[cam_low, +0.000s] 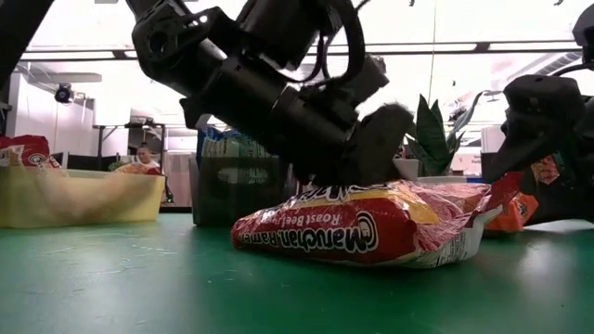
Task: Sort Maruchan noodles
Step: Put the orange noodle pack into the gray bin
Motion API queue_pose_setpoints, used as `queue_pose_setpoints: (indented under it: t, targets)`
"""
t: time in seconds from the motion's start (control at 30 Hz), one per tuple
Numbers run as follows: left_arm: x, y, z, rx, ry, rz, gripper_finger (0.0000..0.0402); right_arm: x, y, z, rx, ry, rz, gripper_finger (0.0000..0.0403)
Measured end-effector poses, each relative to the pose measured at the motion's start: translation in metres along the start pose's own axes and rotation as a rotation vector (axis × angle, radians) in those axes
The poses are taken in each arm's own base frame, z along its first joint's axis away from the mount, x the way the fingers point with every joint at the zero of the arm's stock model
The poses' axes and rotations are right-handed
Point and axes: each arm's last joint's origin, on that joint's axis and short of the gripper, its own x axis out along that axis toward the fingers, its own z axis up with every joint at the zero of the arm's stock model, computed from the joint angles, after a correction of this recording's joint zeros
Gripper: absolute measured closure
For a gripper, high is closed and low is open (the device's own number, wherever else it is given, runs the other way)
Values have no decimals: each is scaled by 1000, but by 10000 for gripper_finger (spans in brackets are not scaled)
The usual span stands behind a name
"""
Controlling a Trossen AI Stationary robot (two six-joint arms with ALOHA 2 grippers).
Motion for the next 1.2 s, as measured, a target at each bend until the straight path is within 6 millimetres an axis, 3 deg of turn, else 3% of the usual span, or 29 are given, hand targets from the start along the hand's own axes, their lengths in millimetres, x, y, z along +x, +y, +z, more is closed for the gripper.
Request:
queue_pose_setpoints:
  t: [0.37, 0.77, 1.2]
  targets:
    - [1, 3, -2, -28, 25, 11, 361, 6, 4, -3, -19, -4, 38, 74]
    - [6, 1, -6, -53, 1, -45, 361, 8, 21, -2, -3, 12, 188, 82]
    - [6, 0, -4, -61, -21, -51, 361, 20, 14, -4, -18, -7, 127, 209]
